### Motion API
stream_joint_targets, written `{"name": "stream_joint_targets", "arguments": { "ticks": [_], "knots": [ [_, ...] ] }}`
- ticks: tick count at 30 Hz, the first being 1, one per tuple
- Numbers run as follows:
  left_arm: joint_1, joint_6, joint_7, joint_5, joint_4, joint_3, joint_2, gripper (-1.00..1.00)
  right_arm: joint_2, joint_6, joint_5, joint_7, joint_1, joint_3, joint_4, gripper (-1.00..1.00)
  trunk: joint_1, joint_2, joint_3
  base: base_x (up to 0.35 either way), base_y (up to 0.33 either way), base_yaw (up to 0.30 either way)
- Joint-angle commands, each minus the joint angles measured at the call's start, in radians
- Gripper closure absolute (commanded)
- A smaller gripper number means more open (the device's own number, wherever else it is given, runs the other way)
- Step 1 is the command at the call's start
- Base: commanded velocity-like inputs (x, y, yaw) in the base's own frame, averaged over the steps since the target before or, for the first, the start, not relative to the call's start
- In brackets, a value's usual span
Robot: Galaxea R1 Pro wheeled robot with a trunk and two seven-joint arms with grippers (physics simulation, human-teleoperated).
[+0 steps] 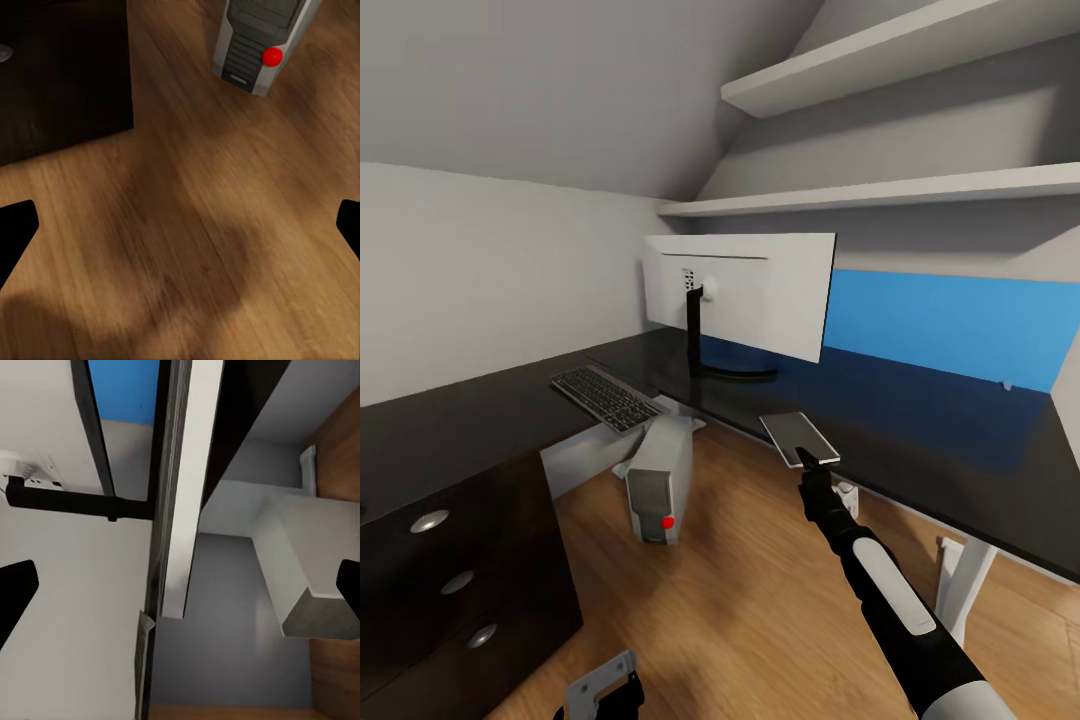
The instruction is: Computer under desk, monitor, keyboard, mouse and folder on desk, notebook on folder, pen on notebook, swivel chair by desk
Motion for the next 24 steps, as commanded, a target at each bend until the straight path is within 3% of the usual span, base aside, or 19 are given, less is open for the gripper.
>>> {"name": "stream_joint_targets", "arguments": {
  "ticks": [1, 10, 24],
  "knots": [
    [0.0, 0.009, 0.005, 0.001, -0.002, -0.001, 0.001, -1.0, -0.001, -0.001, -0.006, -0.005, -0.001, 0.002, -0.001, -1.0, 0.0, 0.0, -0.001, 0.007, 0.001, 0.0],
    [0.0, 0.009, 0.003, 0.001, -0.002, -0.002, 0.001, -1.0, -0.001, -0.001, -0.007, -0.006, -0.001, 0.001, 0.001, -1.0, 0.0, 0.0, -0.001, 0.108, 0.034, 0.0],
    [0.0, 0.009, 0.004, 0.001, -0.002, -0.003, 0.001, -1.0, -0.001, -0.001, -0.007, -0.006, -0.001, 0.001, 0.001, -1.0, 0.0, 0.0, -0.001, 0.01, 0.003, 0.0]
  ]
}}
